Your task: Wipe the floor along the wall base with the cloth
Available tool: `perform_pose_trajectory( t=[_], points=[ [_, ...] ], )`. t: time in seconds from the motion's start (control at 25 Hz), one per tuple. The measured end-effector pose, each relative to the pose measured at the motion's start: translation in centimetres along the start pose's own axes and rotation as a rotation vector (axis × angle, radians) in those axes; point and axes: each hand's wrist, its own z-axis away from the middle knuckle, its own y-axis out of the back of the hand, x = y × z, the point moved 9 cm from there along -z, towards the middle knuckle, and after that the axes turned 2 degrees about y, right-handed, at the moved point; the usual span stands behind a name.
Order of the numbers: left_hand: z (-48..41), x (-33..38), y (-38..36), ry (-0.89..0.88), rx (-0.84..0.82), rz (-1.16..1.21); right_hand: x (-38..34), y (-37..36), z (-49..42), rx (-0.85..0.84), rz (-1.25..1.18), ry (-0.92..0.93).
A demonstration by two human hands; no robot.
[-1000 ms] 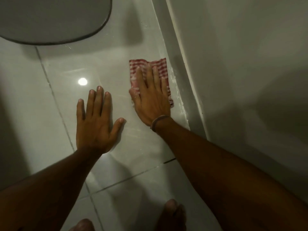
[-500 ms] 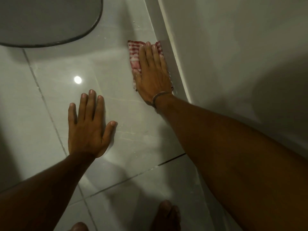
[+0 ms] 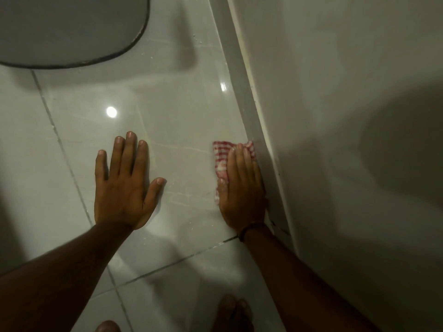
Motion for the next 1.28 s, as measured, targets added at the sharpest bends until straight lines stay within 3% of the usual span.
perform_pose_trajectory(
  t=[0.24,0.48,0.64,0.88,1.04,1.16,1.28],
  points=[
    [0.0,0.1,0.2,-0.005,0.001,0.013,3.4,-1.1,13.3,-0.011,0.017,-0.095],
    [0.0,0.1,0.0,-0.014,-0.001,0.01,5.6,-2.7,21.3,-0.185,0.093,-0.158],
    [-0.1,0.1,0.1,-0.009,0.004,0.01,3.7,-2.0,15.6,-0.155,0.044,-0.066],
    [0.0,0.2,0.3,-0.003,0.015,-0.003,-1.1,0.8,-4.1,-0.038,-0.066,0.003],
    [0.0,0.2,0.4,-0.002,0.021,-0.01,-3.6,1.7,-15.0,-0.06,-0.067,0.029],
    [0.0,0.2,0.6,-0.003,0.021,0.013,-3.6,1.7,-15.0,-0.079,-0.051,0.041],
    [0.0,0.2,0.5,-0.001,0.017,0.023,-1.8,1.0,-7.6,-0.048,-0.061,0.036]
  ],
)
